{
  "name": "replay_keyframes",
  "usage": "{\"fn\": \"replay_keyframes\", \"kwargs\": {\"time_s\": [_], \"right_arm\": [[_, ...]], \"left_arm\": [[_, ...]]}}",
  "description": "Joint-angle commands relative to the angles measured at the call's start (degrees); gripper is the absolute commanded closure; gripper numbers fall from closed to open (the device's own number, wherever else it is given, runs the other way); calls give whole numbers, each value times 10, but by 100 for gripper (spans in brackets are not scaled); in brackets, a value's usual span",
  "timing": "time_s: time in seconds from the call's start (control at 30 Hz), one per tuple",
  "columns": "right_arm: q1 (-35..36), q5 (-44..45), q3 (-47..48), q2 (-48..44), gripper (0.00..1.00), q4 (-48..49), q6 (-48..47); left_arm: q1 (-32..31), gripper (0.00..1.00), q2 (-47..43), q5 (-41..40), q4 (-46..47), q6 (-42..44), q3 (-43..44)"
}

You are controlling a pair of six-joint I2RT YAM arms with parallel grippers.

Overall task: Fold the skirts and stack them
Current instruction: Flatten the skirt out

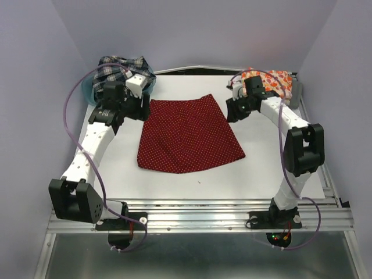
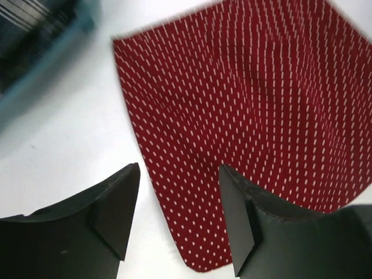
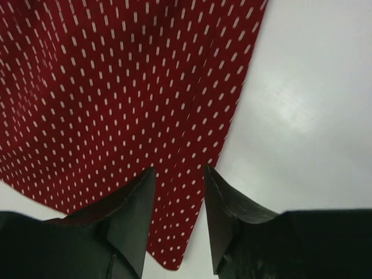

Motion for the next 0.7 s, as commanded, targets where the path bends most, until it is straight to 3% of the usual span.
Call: {"fn": "replay_keyframes", "kwargs": {"time_s": [0.0,0.17,0.27,0.4,0.53,0.63,0.67], "right_arm": [[32,-31,-61,4,58,-53,-59],[91,35,-165,-15,67,-40,-129],[136,96,-246,-33,68,-29,-157],[213,86,-307,-69,71,-57,-171],[297,-2,-344,-128,70,-49,-162],[372,-93,-313,-160,63,-54,-122],[378,-136,-280,-167,61,-46,-100]], "left_arm": [[-9,37,35,51,-39,52,-61],[-19,57,85,65,-42,46,-91],[-21,62,129,67,-40,38,-85],[-28,65,242,46,-30,33,-50],[-28,69,384,46,-62,27,68],[-37,70,470,45,-81,26,189],[-51,70,492,38,-99,28,266]]}}
